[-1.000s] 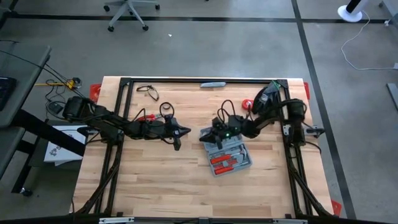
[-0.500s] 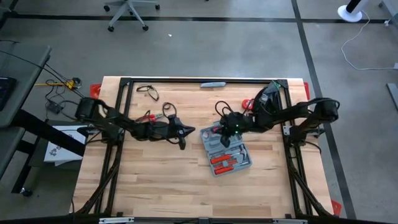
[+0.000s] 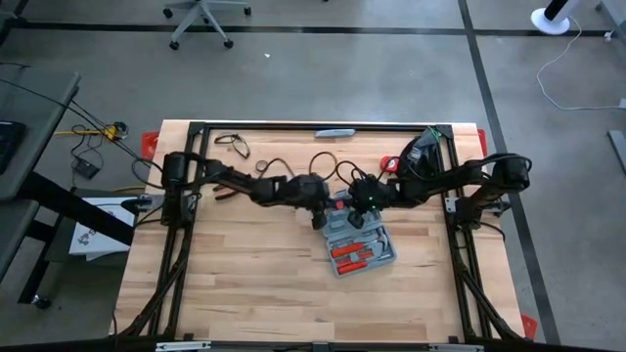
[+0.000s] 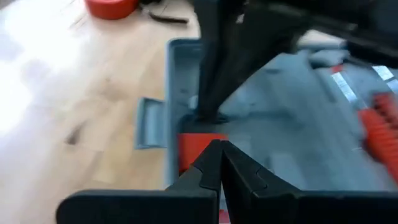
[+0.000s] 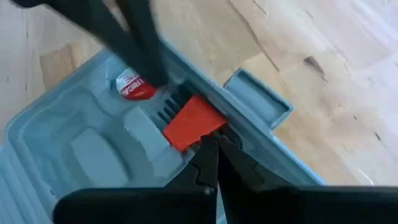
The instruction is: Prefit tool cases
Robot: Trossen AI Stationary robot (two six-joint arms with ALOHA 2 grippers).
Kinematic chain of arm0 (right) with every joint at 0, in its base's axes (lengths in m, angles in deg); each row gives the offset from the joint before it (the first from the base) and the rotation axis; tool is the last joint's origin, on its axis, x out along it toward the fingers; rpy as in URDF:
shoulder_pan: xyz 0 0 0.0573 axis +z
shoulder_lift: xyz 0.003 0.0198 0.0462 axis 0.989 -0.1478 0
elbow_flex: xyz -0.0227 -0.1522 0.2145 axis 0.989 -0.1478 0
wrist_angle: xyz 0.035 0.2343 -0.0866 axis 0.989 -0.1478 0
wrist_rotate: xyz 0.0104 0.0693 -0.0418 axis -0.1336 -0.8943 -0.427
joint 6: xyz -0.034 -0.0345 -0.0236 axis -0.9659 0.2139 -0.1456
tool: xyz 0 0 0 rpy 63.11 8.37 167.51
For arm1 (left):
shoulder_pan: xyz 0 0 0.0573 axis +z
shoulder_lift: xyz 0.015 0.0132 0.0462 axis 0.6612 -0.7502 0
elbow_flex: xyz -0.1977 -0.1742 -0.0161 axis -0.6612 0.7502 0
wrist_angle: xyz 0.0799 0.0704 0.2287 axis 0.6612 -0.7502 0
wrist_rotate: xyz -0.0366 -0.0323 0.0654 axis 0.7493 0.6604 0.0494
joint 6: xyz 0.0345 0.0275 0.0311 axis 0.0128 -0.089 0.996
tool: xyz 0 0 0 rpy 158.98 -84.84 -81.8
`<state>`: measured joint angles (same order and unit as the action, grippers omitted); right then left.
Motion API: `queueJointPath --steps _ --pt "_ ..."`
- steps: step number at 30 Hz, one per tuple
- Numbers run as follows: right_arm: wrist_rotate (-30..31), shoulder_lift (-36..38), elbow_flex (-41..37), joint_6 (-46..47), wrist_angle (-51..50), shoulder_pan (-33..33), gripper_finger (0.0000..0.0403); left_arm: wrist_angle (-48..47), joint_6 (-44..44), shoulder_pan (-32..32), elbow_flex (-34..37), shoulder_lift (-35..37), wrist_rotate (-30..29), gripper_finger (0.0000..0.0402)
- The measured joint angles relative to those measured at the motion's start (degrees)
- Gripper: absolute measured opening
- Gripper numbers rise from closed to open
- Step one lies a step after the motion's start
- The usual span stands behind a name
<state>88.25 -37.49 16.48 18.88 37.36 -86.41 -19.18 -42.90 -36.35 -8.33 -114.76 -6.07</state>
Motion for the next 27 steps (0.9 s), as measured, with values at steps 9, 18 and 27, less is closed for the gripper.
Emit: queueJointPath --steps 9,18,27 --pt "0.1 -0.4 0.0 -0.8 -0.2 -0.1 0.0 -10.1 6.9 0.7 -6.7 -0.6 4.0 0.0" --pt "0.3 -4.6 0.2 0.3 2.5 0.1 0.0 -20.4 7.9 0.6 -14.6 -9.2 1.9 0.0" --pt "0.9 -5.3 0.2 0.1 2.8 0.7 0.0 -26.9 7.9 0.7 -17.0 -10.9 1.2 0.0"
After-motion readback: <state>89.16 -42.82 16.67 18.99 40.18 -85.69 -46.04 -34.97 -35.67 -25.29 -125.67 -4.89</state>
